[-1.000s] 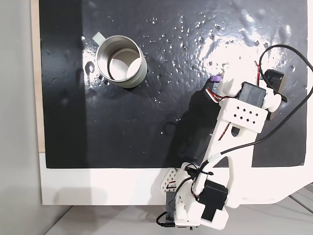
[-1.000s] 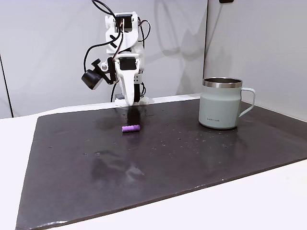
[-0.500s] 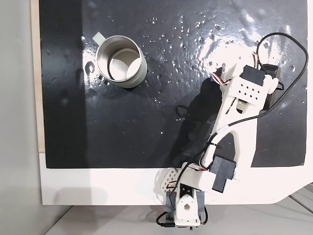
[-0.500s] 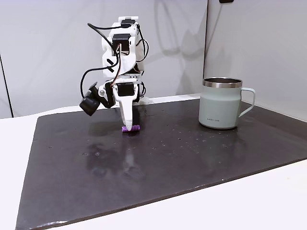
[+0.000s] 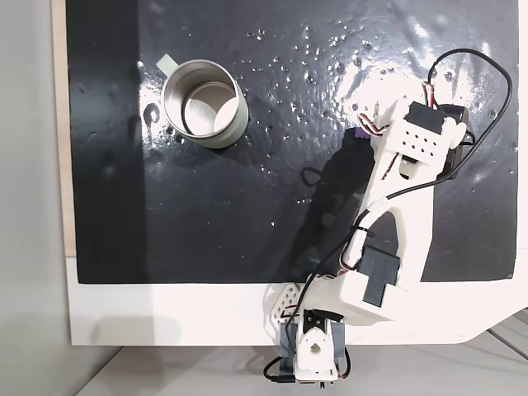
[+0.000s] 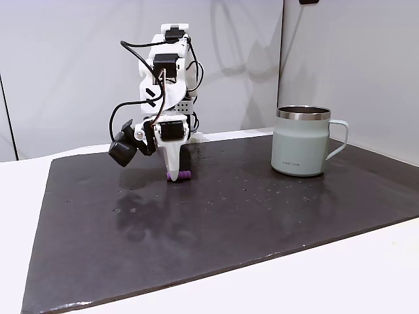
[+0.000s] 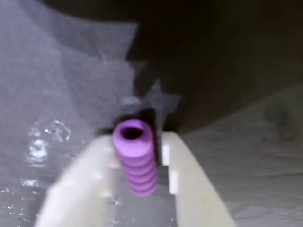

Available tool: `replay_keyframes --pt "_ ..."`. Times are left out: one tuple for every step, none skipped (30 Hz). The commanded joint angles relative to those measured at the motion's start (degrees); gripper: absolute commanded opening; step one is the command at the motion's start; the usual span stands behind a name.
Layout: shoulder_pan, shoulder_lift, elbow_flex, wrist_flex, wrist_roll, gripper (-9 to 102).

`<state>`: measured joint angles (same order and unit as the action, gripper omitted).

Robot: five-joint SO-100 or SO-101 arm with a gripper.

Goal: Grasp a pengrip and put it in the cup.

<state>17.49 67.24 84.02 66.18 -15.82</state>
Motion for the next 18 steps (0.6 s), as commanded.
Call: replay_keyframes --pt "-0.35 1.05 -3.25 -1.41 -0.62 0" --pt "-0.44 1.58 -3.25 -1.14 -0.62 0" --pt "-0.44 2.29 -3.25 -0.7 -0.62 0" --pt "-0.44 3.08 -3.43 -0.26 -0.62 0" --pt "-0.62 3.87 -3.87 0.62 -0.44 0" --pt "-0.62 4.48 -5.01 2.02 -0.26 0" --pt "-0.7 5.01 -6.77 3.96 0.09 0" --pt "-0.7 5.27 -9.05 6.24 0.53 0" --pt "-0.62 5.54 -11.51 8.61 1.05 0" --pt "-0.53 5.8 -14.24 10.99 1.41 0" --pt "-0.35 6.06 -16.79 13.27 1.76 0" --pt "-0.18 6.33 -19.25 15.47 2.02 0" --pt "0.0 6.59 -21.53 17.58 2.37 0" --pt "0.18 6.86 -23.82 19.69 2.55 0" --pt "0.26 6.94 -26.1 21.88 2.81 0" --pt "0.44 6.94 -28.56 24.26 2.99 0" --pt "0.62 6.94 -30.94 26.37 3.25 0" --pt "0.7 7.12 -33.22 28.3 3.52 0"
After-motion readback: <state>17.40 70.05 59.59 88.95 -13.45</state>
